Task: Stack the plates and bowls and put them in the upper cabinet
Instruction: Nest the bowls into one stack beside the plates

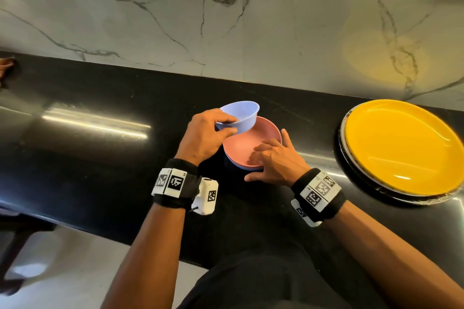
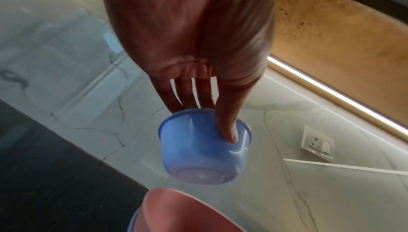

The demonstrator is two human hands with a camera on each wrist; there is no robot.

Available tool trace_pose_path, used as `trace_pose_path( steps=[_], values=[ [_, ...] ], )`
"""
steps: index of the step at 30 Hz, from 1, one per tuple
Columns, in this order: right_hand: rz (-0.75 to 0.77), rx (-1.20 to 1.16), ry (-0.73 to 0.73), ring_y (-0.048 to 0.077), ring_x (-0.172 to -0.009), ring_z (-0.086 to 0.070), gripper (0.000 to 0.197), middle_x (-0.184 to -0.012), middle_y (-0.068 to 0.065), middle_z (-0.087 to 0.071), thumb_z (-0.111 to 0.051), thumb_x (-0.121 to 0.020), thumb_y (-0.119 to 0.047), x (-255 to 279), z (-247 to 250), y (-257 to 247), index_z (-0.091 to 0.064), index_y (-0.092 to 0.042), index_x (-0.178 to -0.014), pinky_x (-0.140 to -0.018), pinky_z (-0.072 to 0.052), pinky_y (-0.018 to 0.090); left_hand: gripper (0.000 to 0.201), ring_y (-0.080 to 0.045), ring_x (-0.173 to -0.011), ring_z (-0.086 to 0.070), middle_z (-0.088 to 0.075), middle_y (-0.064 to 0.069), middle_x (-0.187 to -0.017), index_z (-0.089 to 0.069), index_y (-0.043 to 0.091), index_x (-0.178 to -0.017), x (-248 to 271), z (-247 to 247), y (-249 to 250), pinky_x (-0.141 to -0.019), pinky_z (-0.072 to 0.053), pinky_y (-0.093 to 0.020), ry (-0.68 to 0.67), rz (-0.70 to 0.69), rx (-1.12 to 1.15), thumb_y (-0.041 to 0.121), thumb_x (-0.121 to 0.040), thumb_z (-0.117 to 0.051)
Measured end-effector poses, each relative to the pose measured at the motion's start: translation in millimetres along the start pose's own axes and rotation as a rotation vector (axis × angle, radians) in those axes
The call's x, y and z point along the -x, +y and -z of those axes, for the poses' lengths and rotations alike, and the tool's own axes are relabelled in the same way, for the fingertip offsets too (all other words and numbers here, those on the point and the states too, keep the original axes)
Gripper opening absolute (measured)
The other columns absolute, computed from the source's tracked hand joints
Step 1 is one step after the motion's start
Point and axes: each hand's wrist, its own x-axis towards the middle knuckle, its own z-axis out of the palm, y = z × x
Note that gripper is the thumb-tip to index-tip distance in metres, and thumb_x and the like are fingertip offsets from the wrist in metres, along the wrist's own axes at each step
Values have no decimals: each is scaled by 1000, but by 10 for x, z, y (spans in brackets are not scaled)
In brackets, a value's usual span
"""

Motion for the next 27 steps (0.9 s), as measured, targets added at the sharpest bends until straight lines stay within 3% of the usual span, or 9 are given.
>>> trace_pose_path(
  steps=[2, 4, 6, 8, 12, 18, 22, 25, 27],
  values=[
    [-13, -39, 85, 18, -139, -34, 63, -141, -7, -51, -56, -77, -72, 111, 46, 16, -61, -34, -128, -117, -6, 61, 28, -11, -102, -61, -71, -1, -108, -73, 13, -110, 22, -77, 46, -92, -48, -24, -48, -45, -54, 16, -82, -75],
    [-35, -114, 184, 19, -132, -42, 58, -137, -6, -53, -61, -78, -67, 234, 87, 69, -63, -33, -125, -114, -26, 52, 27, -13, -103, -61, -72, -3, -109, -74, 12, -109, 42, -176, 100, -93, -46, -24, -74, -103, -98, 17, -82, -75],
    [-48, -204, 272, 18, -119, -51, 49, -131, -6, -57, -64, -81, -58, 339, 118, 157, -64, -31, -122, -99, -45, 41, 25, -15, -101, -62, -73, -3, -106, -75, 12, -107, 48, -262, 130, -91, -45, -23, -88, -154, -143, 19, -83, -74],
    [-89, -325, 339, 13, -106, -57, 38, -120, -8, -61, -65, -84, -51, 442, 142, 262, -66, -30, -117, -86, -53, 35, 23, -15, -99, -63, -73, -2, -104, -75, 14, -106, 49, -343, 125, -91, -47, -26, -130, -178, -194, 21, -85, -71],
    [-204, -512, 424, 7, -90, -61, 32, -101, -7, -65, -62, -86, -47, 576, 139, 460, -69, -26, -109, -79, -56, 30, 23, -14, -103, -63, -72, 2, -106, -75, 19, -108, 69, -471, 81, -99, -48, -33, -236, -141, -265, 25, -87, -66],
    [-264, -547, 364, 8, -90, -61, 26, -102, -4, -67, -65, -89, -38, 575, 35, 526, -68, -22, -109, -81, -56, 28, 27, -13, -112, -59, -71, 3, -113, -73, 20, -113, 125, -597, -41, -104, -42, -31, -312, -91, -389, 30, -89, -65],
    [-286, -576, 332, 8, -91, -61, 28, -104, -5, -66, -65, -89, -40, 506, -19, 458, -68, -23, -111, -81, -56, 28, 39, -10, -127, -46, -67, 8, -122, -73, 21, -114, 159, -649, -128, -110, -38, -36, -362, -25, -287, 48, -89, -60],
    [-307, -617, 357, 9, -89, -61, 34, -110, -3, -63, -64, -88, -43, 451, -44, 396, -64, -26, -117, -78, -56, 28, 35, -13, -130, -40, -63, 9, -127, -74, 24, -110, 180, -652, -185, -107, -38, -37, -172, -24, -190, 48, -88, -61],
    [-331, -661, 362, 11, -89, -62, 45, -121, -1, -58, -65, -87, -47, 399, -58, 353, -57, -29, -126, -77, -57, 27, 39, -18, -128, -38, -53, 4, -133, -65, 25, -121, 197, -641, -202, -102, -39, -36, 4, 27, -203, 46, -88, -63]
  ],
)
